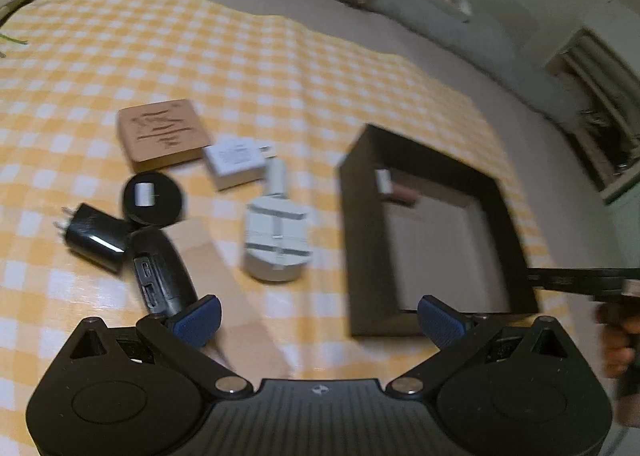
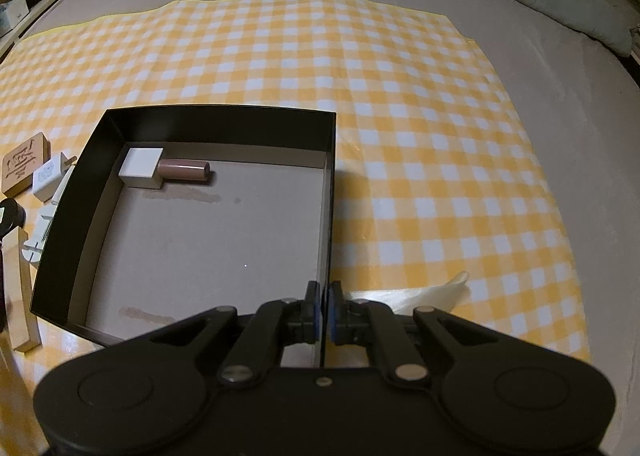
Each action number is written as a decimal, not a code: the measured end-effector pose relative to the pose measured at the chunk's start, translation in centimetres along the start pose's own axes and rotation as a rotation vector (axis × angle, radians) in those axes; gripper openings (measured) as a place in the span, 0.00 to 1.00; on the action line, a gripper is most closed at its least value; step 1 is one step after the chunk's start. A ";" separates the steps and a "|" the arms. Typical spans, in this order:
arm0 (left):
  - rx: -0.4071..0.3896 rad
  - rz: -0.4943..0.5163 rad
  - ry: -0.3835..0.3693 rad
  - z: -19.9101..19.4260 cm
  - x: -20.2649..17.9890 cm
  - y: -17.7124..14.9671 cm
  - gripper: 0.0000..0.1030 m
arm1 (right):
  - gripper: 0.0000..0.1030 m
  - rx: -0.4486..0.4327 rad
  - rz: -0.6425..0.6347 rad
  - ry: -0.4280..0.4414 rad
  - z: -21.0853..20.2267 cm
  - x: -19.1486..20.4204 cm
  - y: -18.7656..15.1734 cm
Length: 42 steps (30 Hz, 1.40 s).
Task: Organize rigid objects
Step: 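Move the left gripper to the light wooden block and grasp it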
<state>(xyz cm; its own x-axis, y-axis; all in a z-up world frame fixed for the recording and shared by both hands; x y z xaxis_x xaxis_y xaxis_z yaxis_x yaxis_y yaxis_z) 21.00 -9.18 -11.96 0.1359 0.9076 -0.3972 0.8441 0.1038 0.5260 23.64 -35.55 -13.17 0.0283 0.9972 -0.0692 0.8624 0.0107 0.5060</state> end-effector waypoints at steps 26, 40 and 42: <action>0.041 0.082 0.299 4.0 2.1 -0.4 0.44 | 0.04 0.002 0.020 0.008 0.3 0.0 0.1; 0.156 0.243 0.203 2.0 1.9 -2.8 0.42 | 0.02 -0.044 0.099 0.010 -0.3 -0.3 1.1; 0.147 0.214 0.208 1.9 2.0 -2.9 0.42 | 0.02 -0.040 0.091 0.002 -0.3 -0.1 1.1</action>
<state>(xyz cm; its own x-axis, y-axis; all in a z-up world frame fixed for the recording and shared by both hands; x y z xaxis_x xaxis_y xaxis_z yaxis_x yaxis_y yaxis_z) 19.83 -8.42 -15.71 0.2223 0.9676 -0.1193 0.8756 -0.1444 0.4609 24.42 -35.65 -12.37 0.1045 0.9943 -0.0191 0.8352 -0.0774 0.5444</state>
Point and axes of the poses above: each gripper's, at about its wrist camera, not at the fingertips, and z roughly the way its jaws point, x to its left, y to its top, the point moved 3 cm from there along z, roughly the way its jaws point, and after that the axes turned 4 degrees about -x, right-handed, at the moved point
